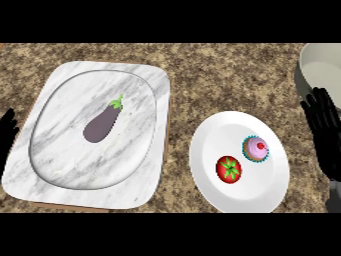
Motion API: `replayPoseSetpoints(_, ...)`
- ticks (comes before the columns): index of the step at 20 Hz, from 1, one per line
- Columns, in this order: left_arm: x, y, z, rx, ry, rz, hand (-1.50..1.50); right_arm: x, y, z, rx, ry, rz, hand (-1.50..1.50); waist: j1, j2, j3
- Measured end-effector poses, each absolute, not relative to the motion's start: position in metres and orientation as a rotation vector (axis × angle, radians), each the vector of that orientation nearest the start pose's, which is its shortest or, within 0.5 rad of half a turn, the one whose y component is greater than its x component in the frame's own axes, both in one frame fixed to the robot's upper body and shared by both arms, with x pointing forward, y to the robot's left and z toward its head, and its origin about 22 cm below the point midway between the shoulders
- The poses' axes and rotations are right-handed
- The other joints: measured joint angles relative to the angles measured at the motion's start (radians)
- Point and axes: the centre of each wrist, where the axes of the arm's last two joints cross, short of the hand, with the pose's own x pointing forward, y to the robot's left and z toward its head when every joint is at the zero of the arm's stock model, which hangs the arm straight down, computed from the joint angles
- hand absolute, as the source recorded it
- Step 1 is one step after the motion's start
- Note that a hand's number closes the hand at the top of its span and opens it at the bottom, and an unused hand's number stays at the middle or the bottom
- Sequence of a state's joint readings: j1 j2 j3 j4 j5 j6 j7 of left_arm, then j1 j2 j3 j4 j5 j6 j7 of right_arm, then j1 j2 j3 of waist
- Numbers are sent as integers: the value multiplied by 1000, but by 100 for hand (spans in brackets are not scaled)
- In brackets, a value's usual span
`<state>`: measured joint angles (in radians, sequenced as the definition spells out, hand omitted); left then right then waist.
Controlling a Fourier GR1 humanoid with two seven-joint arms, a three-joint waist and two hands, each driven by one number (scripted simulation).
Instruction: Pick the tomato from the plate and place it in the bowl
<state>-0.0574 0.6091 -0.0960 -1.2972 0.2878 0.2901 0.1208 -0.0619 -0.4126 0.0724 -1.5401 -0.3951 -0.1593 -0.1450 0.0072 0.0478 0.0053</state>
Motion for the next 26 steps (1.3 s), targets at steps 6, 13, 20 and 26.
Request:
replayPoseSetpoints(6, 274, 345, 37, 441, -1415, -73, 0, 286, -265, 99, 235, -1962, 379, 150, 31, -42, -4)
replayPoseSetpoints(13, 277, 320, 47, 365, -1523, -69, 0, 260, -307, 96, -178, -1859, 872, -150, -12, -55, -9)
replayPoseSetpoints(20, 273, 311, 55, 343, -1560, -65, 0, 220, -333, 84, -222, -1849, 1039, -150, -16, -51, -6)
replayPoseSetpoints(26, 273, 309, 50, 338, -1575, -70, 0, 226, -327, 120, -245, -1819, 1070, -150, -11, -49, -6)
